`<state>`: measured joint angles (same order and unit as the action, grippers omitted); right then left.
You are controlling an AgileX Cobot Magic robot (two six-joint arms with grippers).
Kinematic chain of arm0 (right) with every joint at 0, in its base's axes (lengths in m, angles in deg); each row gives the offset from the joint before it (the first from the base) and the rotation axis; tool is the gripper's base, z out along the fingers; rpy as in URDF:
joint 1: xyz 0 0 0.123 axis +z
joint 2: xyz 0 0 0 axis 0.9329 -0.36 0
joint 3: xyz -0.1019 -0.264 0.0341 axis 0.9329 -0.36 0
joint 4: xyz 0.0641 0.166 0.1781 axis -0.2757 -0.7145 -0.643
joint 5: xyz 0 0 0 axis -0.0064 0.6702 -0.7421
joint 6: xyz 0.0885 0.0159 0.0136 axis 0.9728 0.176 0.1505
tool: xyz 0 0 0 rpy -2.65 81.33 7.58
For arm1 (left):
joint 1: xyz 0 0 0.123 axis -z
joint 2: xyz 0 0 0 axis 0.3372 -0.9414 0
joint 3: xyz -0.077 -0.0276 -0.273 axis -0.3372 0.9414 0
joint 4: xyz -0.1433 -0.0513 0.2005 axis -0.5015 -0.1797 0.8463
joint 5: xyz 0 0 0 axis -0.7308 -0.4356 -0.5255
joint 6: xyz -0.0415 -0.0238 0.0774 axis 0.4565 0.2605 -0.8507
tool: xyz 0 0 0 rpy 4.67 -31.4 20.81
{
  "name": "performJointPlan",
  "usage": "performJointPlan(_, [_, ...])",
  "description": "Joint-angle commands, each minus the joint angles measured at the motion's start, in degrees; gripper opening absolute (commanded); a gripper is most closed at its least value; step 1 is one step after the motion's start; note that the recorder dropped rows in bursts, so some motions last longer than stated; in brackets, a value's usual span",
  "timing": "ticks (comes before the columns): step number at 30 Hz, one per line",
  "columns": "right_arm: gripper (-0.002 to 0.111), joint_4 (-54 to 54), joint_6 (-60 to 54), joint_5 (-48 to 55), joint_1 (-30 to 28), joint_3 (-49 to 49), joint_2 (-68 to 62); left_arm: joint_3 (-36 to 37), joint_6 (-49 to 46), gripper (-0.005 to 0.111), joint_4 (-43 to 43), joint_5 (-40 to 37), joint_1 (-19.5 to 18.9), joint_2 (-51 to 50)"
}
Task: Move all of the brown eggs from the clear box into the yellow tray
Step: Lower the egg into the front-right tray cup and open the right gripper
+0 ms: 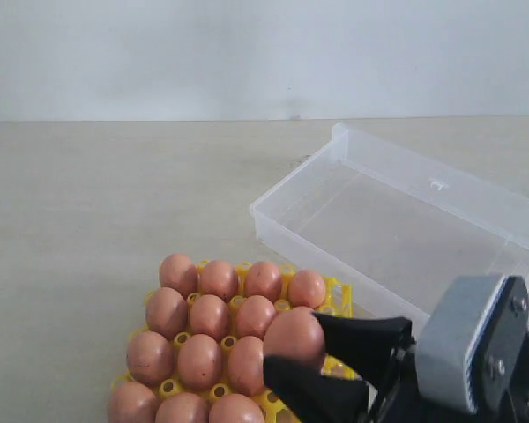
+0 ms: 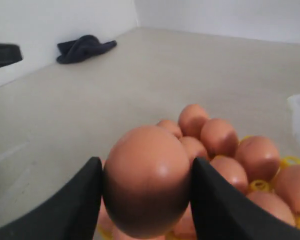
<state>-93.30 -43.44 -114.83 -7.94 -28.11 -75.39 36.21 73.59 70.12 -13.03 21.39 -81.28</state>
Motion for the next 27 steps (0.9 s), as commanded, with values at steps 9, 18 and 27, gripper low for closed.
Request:
performJointPlan(9, [0.000,-3.8,-1.5,-1.9,4.9,-5.0,-5.7,-0.1,0.2,0.004,-0.5,0.5,0.2,0.2])
performJointPlan(18, [0.000,-4.2,-0.1,-7.9,4.9,-1.8,-18.4,-0.1,0.2,0.004,-0.5,0.5,0.2,0.2])
performJointPlan(27, [0.000,-3.2,0.6,-9.0,4.9,2.0,-24.9,-0.1,0.2,0.004,-0.5,0.5,0.2,0.2])
